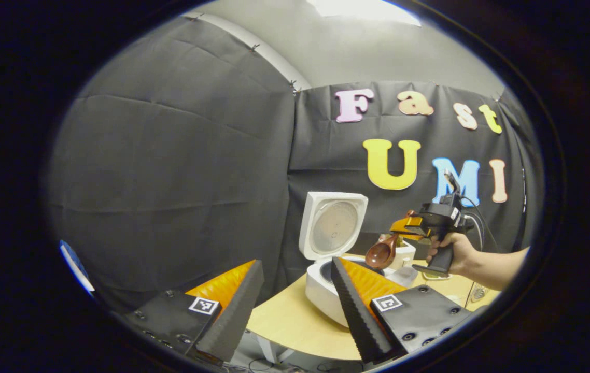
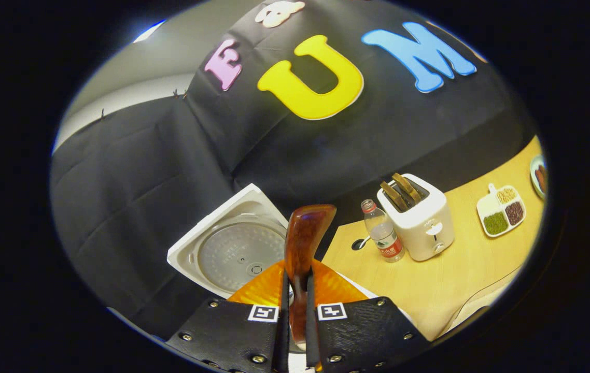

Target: Close the left gripper, press the button to open the rice cooker; take a wooden spoon from the chopstick holder with the right hand, scoop a spoonful of rice and pour it into the rice cooker, then put the wooden spoon back into the chopstick holder.

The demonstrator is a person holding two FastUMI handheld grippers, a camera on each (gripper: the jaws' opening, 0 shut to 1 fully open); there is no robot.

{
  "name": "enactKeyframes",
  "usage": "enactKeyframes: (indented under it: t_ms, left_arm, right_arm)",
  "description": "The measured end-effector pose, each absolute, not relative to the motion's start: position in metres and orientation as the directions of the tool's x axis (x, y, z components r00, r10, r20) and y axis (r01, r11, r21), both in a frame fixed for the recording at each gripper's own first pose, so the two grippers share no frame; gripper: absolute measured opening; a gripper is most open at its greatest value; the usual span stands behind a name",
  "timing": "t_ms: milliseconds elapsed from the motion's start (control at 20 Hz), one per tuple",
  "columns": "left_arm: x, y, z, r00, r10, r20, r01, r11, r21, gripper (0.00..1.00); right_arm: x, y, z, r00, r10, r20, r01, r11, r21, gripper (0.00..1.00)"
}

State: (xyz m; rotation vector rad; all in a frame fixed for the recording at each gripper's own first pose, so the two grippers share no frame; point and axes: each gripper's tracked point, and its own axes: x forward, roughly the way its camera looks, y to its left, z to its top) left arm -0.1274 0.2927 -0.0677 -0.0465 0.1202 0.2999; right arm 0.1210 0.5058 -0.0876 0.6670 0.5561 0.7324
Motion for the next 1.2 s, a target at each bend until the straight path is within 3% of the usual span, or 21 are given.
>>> enactKeyframes:
  t_ms: [550,1200]
  left_arm:
    - [-0.079,0.2,-0.036,0.991,0.13,-0.044,-0.132,0.989,-0.061,0.93]
    - [-0.04,0.108,-0.018,1.0,-0.002,-0.014,0.0,0.996,-0.091,0.92]
  right_arm:
    - [0.115,0.365,-0.031,0.705,0.693,-0.152,-0.403,0.568,0.718,0.13]
    - [0.132,0.176,-0.031,0.871,0.453,-0.191,-0.224,0.712,0.666,0.13]
